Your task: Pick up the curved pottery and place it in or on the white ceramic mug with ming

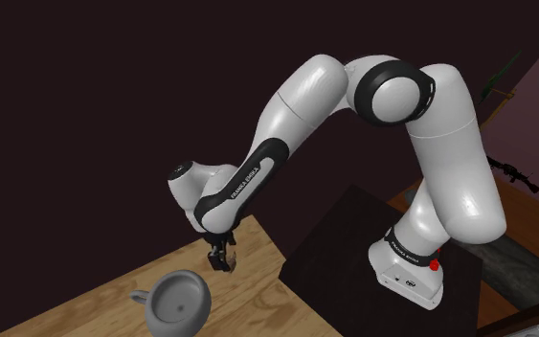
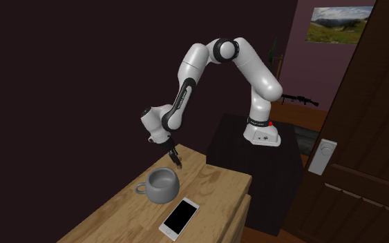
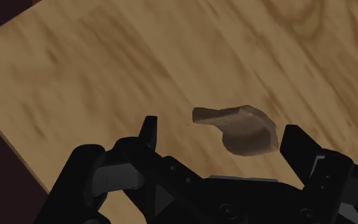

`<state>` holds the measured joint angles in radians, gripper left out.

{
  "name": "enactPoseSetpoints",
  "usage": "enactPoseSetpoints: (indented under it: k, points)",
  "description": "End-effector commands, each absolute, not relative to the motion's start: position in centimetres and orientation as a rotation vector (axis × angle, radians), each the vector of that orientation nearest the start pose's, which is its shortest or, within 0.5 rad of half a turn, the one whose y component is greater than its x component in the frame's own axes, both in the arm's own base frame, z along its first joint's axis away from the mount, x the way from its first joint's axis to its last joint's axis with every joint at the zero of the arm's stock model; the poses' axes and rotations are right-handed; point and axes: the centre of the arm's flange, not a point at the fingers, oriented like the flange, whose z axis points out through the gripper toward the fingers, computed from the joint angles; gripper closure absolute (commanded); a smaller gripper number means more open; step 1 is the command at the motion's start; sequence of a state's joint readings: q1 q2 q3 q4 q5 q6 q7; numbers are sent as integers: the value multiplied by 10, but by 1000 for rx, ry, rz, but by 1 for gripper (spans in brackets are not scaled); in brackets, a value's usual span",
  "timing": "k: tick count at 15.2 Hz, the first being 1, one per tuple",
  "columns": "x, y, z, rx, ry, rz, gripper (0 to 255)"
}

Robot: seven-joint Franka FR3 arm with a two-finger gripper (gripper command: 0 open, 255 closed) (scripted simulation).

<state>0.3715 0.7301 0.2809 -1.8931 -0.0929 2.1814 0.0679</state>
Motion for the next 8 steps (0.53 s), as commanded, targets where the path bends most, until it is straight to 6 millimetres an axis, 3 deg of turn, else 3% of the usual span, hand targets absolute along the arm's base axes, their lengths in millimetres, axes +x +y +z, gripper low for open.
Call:
enactPoseSetpoints:
  k: [1, 2, 8]
  points:
    - [451, 347, 91, -2938, -948, 678, 0]
    - [448, 345, 83, -2938, -948, 678, 0]
    - [448, 345, 83, -2938, -948, 678, 0]
